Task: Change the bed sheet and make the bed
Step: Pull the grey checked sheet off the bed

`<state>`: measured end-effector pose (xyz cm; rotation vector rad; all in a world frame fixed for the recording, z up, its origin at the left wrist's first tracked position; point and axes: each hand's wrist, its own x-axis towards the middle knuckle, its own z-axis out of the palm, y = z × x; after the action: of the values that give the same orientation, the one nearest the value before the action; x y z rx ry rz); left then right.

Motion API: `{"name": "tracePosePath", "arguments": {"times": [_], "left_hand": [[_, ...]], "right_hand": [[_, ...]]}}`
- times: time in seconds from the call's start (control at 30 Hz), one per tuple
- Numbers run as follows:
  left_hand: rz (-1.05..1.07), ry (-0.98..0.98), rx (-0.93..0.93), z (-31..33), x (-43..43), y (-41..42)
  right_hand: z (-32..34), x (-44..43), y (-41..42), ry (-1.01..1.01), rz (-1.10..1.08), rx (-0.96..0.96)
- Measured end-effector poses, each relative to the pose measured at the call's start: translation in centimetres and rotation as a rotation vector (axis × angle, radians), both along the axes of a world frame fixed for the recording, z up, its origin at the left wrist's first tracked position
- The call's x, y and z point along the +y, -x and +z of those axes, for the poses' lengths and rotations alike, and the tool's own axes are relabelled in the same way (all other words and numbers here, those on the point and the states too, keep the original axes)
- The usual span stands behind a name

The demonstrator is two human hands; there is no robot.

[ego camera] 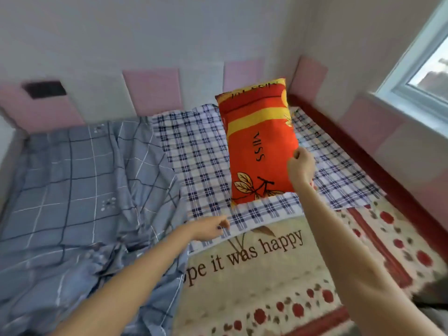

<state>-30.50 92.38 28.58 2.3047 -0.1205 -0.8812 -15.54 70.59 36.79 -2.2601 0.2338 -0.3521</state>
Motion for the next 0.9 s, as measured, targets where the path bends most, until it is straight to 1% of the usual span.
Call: {"name": "tracePosePath", "arguments": {"times": [0.07,0.13,0.3,0.43,0.5,0.53,0.6,0.67,0.7,0.73,0.77,0.8,0.83,0.87,0.9], "left_hand": [[0.056,0.041,0.070,-3.9,1.1,3.2],[0.153,0.057,0.102,-7.7,2.9,6.2],[0.428,0.111,0.153,-14.5,8.9,13.1],[0.778,0.093,0.193,-19.8,13.8,18.5],[0.948,0.067,0.216,-22.1,16.0,21.4],[1.033,0.044,0.196,-23.3,17.0,23.1],[1.205,-0.020,0.131,-25.3,19.0,26.5],[1.324,-0.043,0.126,-26.9,20.5,29.5],[1.353,-0.041,0.126,-27.8,21.1,30.9],[1.347,-0.049,0.098,-28.3,21.2,31.9],[1.322,-0.078,0.076,-28.9,21.3,33.0],[1.269,-0.104,0.051,-29.2,21.1,33.6],[1.212,-0.116,0.030,-29.4,20.7,33.9],[1.167,-0.108,0.006,-29.7,20.3,34.0],[1.139,-0.097,-0.012,-30.0,20.1,34.0]], "right_hand": [[-5.1,1.5,1.9,0.108,0.127,0.202],[-9.6,3.6,4.0,0.145,0.296,0.377],[-20.4,10.8,10.4,0.279,0.701,0.791],[-28.5,16.5,16.0,0.218,0.749,1.071],[-31.5,19.6,18.3,0.130,0.693,1.217],[-33.5,20.9,19.0,0.077,0.659,1.298],[-36.4,24.0,20.1,0.007,0.643,1.367],[-39.2,26.8,19.8,-0.046,0.598,1.285],[-39.8,28.6,19.7,-0.048,0.554,1.216],[-41.8,29.5,18.3,-0.009,0.512,1.148],[-43.2,30.9,17.6,0.092,0.483,1.108],[-44.8,32.0,17.1,0.142,0.453,1.123],[-45.3,33.0,16.8,0.168,0.445,1.177],[-46.9,33.6,16.9,0.158,0.461,1.242],[-46.2,34.6,17.7,0.133,0.496,1.258]]}}
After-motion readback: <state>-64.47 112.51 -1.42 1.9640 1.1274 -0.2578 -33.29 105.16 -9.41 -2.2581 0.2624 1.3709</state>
